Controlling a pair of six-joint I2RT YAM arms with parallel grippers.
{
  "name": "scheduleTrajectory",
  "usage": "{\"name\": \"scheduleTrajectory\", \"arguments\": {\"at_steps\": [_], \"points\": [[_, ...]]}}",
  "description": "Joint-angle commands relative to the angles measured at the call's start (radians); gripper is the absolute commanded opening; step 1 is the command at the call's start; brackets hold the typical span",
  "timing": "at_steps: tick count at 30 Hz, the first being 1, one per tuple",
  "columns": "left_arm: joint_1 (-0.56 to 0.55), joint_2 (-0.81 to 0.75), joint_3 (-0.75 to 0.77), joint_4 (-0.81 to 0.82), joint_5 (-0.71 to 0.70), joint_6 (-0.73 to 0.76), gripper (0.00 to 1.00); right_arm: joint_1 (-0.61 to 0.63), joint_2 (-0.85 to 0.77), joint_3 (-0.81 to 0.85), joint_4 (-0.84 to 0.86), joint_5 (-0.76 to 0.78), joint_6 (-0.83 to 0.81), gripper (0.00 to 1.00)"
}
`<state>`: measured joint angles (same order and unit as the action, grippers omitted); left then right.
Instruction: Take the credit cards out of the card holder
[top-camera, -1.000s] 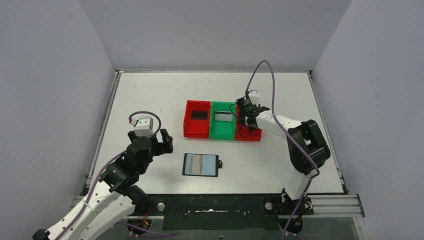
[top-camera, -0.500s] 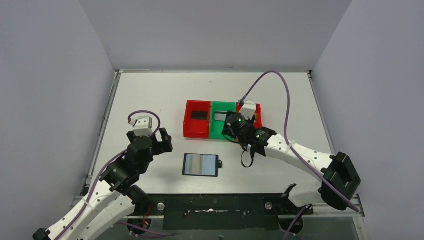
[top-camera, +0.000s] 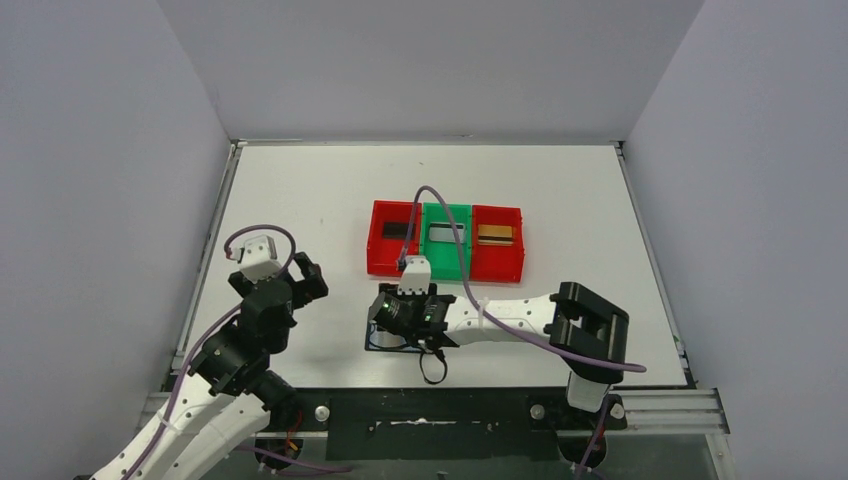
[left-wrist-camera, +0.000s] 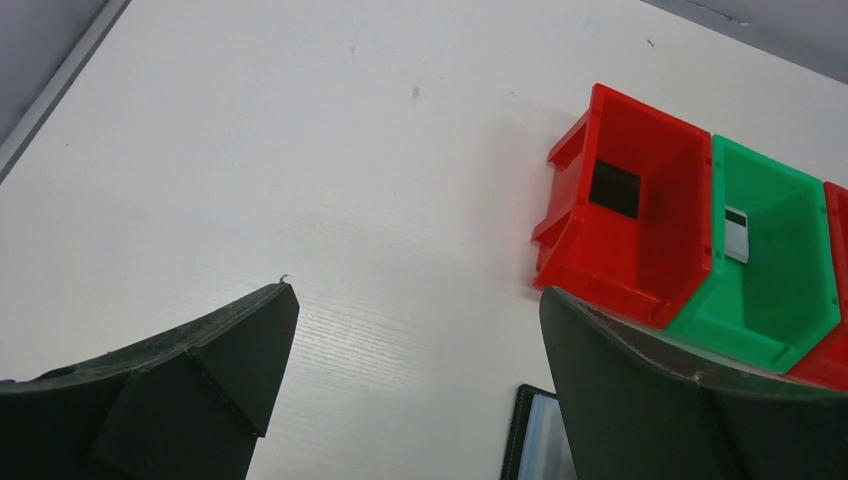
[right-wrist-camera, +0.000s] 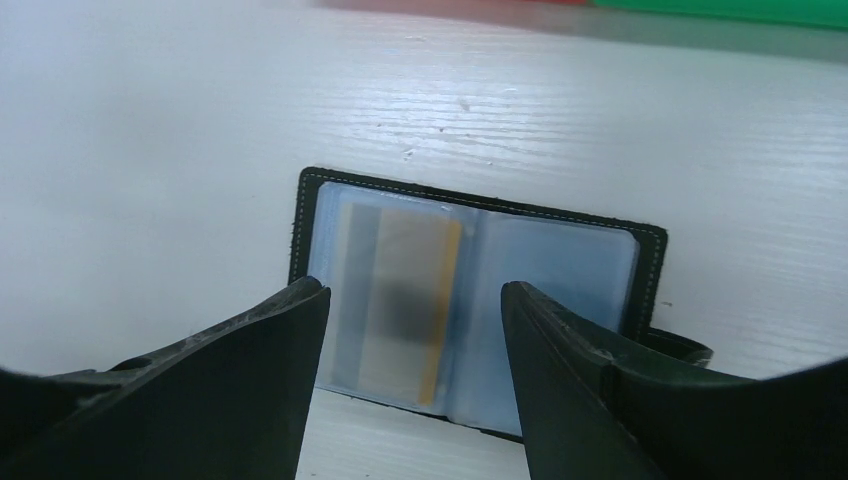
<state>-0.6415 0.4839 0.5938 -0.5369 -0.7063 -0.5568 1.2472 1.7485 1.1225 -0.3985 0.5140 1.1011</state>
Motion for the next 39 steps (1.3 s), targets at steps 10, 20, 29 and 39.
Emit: {"name": "scheduleTrajectory", "arguments": {"at_steps": [10,20,29,39], "points": [[0.084,0.094,0.057,-0.010,-0.001,-0.050,0.94,0.031,0.136,0.153,-0.061,0.003,0.057,0.62],[0.114,0.083,0.039,0.026,0.033,-0.025,0.94,0.036,0.238,0.214,-0.175,-0.007,0.026,0.60],[0.116,0.083,0.037,0.028,0.053,-0.021,0.94,0.037,0.185,0.154,-0.147,0.027,0.041,0.34],[0.115,0.094,0.031,0.045,0.098,-0.004,0.94,0.001,0.098,0.070,0.023,-0.064,-0.001,0.28]]}}
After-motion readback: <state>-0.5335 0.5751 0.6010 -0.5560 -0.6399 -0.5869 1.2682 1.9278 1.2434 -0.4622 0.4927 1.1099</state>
